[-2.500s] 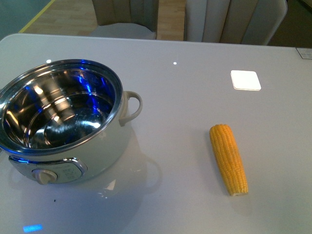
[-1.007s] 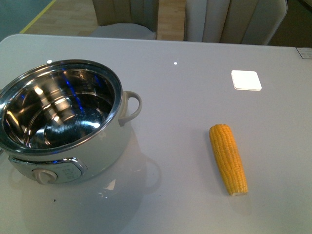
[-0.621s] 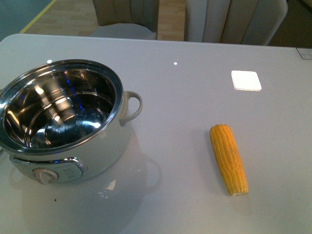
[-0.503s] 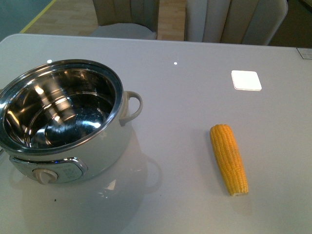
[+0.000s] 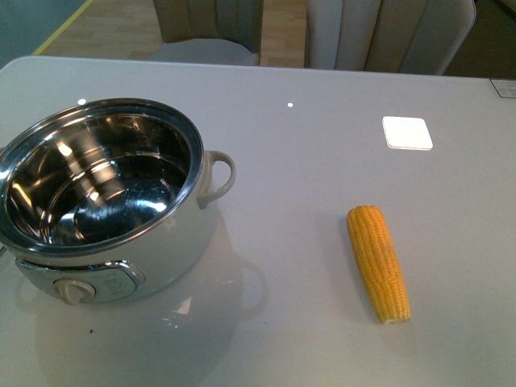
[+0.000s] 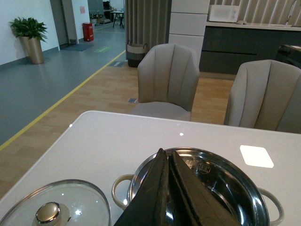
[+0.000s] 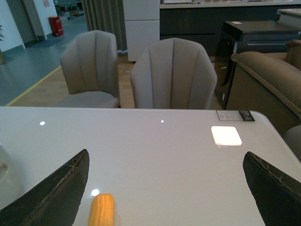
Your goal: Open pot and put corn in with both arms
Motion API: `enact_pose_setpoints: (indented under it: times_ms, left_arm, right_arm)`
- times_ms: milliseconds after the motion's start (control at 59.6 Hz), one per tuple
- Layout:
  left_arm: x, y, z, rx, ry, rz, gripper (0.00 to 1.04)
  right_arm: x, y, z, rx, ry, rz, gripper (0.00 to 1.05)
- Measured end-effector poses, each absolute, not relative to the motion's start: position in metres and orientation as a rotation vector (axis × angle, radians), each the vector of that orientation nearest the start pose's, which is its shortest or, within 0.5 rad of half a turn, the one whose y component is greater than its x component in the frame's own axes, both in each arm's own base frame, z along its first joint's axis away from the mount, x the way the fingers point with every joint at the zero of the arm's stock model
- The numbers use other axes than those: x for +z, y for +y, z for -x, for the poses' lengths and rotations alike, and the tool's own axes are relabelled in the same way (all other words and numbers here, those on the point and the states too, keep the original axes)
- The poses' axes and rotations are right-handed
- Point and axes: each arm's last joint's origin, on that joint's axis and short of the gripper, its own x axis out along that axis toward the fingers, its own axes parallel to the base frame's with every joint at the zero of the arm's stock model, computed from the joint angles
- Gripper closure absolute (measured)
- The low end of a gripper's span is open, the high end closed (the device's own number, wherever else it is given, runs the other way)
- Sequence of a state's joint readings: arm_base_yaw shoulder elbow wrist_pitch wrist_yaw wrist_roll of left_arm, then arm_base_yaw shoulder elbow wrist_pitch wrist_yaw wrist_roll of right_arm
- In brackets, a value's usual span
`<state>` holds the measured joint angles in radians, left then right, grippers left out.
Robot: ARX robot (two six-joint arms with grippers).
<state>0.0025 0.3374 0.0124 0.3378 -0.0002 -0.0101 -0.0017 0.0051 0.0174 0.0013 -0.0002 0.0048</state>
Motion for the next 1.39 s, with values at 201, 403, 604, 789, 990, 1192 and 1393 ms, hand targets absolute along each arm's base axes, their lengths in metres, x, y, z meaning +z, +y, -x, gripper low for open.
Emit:
enact_pose_setpoints:
  times_ms: [201, 403, 604, 789, 990, 1192, 1393]
  left_arm:
    - [0.171, 0.0, -0.113, 0.003, -0.013, 0.01, 1.02]
    - [0.171, 0.0, -0.11, 0.003, -0.014, 0.01, 1.02]
    - [0.166, 0.0, -0.1, 0.003, 0.017, 0.01, 1.02]
    - [0.168, 0.0, -0.097, 0.003, -0.008, 0.01, 1.02]
    - [0.168, 0.0, -0.097, 0.003, -0.008, 0.01, 0.89]
    - [0.168, 0.0, -0.097, 0.003, -0.008, 0.01, 0.54]
    - [0.168, 0.0, -0.097, 0.003, -0.008, 0.01, 0.16]
  right_arm:
    - [0.169, 0.0, -0.097, -0.001, -0.014, -0.005, 0.09]
    - [0.169, 0.0, -0.097, -0.001, -0.014, -0.005, 0.09]
    - [0.169, 0.0, -0.097, -0.001, -0.014, -0.005, 0.09]
    - [0.169, 0.0, -0.097, -0.001, -0.014, -0.005, 0.09]
    - [0.169, 0.0, -0.097, -0.001, -0.014, -0.005, 0.09]
    - [0.169, 0.0, -0.097, -0.001, -0.014, -0.005, 0.09]
    - [0.169, 0.0, -0.097, -0.001, -0.014, -0.005, 0.09]
